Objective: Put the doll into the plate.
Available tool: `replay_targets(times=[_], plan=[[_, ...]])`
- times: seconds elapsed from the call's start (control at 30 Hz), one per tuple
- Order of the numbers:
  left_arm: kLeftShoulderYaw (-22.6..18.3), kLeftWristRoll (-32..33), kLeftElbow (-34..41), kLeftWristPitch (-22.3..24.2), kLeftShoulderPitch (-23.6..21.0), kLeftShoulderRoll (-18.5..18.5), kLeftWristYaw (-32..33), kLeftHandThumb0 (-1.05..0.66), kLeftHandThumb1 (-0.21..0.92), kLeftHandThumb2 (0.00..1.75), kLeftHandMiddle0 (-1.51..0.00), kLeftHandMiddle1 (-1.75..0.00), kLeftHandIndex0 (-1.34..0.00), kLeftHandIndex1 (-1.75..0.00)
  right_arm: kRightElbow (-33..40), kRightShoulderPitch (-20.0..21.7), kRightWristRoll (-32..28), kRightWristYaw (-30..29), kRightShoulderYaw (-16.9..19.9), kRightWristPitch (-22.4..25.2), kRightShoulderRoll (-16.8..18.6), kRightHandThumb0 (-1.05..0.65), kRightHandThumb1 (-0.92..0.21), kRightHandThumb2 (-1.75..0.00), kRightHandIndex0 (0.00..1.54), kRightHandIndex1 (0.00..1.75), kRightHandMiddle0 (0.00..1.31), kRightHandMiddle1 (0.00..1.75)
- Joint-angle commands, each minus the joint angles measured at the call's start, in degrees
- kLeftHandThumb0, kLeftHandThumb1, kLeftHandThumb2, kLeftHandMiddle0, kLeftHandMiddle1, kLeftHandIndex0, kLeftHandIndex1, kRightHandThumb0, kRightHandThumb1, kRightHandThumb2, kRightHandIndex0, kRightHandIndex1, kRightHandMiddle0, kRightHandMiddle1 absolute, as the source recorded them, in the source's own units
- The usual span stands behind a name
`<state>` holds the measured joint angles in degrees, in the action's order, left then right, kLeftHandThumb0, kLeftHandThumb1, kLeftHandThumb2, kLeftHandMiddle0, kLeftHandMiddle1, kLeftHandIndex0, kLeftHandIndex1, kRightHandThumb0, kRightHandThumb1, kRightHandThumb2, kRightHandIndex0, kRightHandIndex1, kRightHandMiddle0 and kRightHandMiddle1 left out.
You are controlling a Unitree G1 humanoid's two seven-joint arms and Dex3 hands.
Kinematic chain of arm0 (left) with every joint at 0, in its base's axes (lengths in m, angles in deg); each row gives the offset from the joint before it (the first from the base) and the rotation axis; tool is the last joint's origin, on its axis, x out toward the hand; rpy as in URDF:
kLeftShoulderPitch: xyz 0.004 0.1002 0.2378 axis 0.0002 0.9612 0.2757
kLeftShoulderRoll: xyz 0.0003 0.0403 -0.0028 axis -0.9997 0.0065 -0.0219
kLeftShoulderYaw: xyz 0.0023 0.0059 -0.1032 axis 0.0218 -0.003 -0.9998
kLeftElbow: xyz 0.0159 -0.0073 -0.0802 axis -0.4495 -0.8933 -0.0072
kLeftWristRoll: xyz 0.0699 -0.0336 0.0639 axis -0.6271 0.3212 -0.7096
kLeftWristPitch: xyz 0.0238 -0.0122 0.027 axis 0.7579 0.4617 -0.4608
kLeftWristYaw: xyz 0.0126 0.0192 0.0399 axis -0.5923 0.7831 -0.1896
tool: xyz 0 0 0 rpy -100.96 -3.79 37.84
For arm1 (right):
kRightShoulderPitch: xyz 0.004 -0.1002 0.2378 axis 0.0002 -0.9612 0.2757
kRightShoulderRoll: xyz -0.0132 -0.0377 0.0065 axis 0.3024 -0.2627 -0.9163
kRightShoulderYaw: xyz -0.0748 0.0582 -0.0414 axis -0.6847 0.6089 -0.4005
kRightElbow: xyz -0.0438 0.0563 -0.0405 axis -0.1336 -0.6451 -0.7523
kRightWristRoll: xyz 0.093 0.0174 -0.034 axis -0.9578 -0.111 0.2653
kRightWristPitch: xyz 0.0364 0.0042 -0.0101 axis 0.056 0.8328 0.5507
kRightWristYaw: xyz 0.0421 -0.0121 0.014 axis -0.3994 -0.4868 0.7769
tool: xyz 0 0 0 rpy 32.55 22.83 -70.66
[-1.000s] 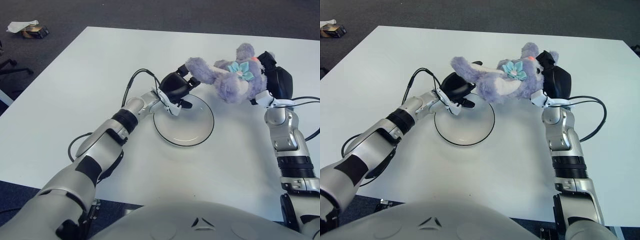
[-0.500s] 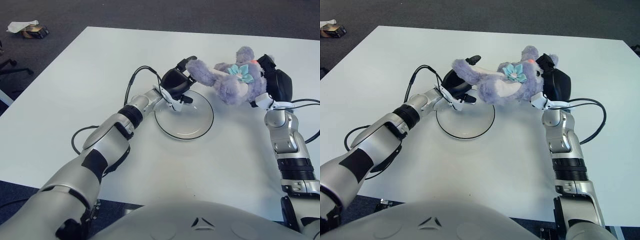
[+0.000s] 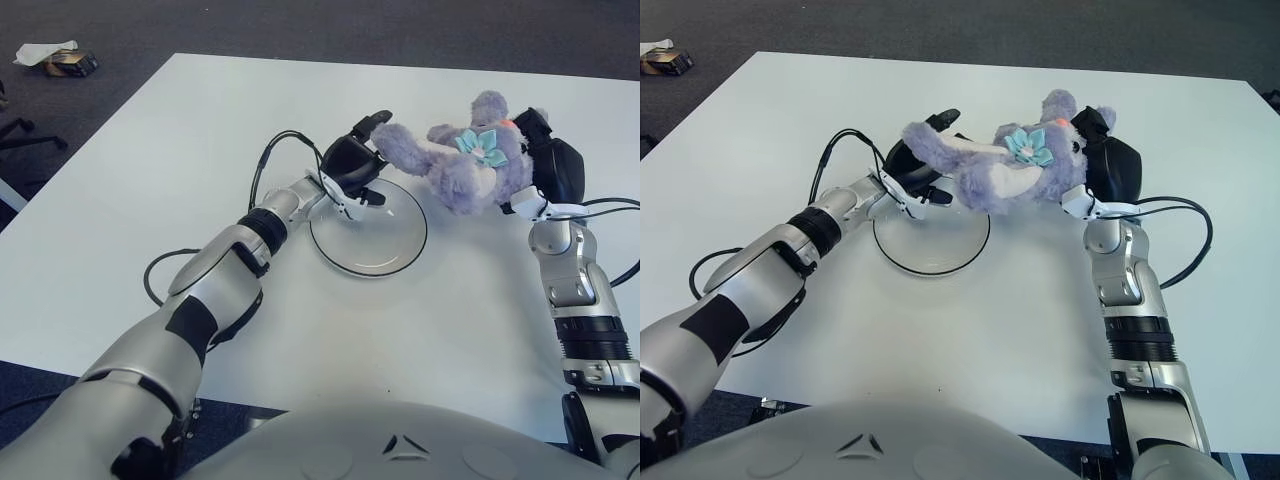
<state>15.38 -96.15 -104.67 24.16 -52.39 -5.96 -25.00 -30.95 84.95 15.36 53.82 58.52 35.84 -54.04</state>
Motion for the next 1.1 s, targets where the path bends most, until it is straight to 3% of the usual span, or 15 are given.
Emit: replay_targets(times=[0.0,0.3,0.47,0.77,1.07], plan=[[-1.46,2.39,0.73,-1.33,1.98,-0.95,-1.15,-0.86,0.49,0.92,0.0,-0.37,0.0,-0.95,0.01,0.57,-0.45,-0.46,0.78,-0.43,-0.58,0.0,-0.1,-1.57,0.79,1.73,0.53,1.75],[-7.58,12.19,6.34,-8.47,5.14,-2.14,-7.35,-0.9,0.76,0.6,0.0,-0.51,0.0,-1.02,-0.03,0.53,-0.29,-0.32,0.79,-0.15,-0.75,0.0,-0.09,-1.59,0.79,1.73,0.54,1.75],[-12.66,21.33,9.59,-16.02,6.75,-3.4,-14.08,-0.93,0.88,0.46,0.0,-0.59,0.0,-1.07,0.03,0.47,-0.73,0.21,0.91,-0.09,-0.89,0.0,-0.09,-1.59,0.79,1.74,0.54,1.75],[-19.42,36.9,18.08,-14.25,10.89,-3.29,-32.29,-1.04,0.92,0.77,0.0,-0.52,0.0,-0.75,0.01,0.56,0.06,-0.04,0.79,-0.11,-1.31,0.0,-0.1,-1.57,0.78,1.74,0.53,1.75],[-26.05,49.57,18.99,-14.58,12.46,0.37,-41.61,-1.05,0.92,0.92,0.0,-0.77,0.0,-1.05,-0.05,0.6,0.19,-0.38,0.87,-0.54,-1.48,0.0,-0.1,-1.58,0.79,1.73,0.54,1.75]])
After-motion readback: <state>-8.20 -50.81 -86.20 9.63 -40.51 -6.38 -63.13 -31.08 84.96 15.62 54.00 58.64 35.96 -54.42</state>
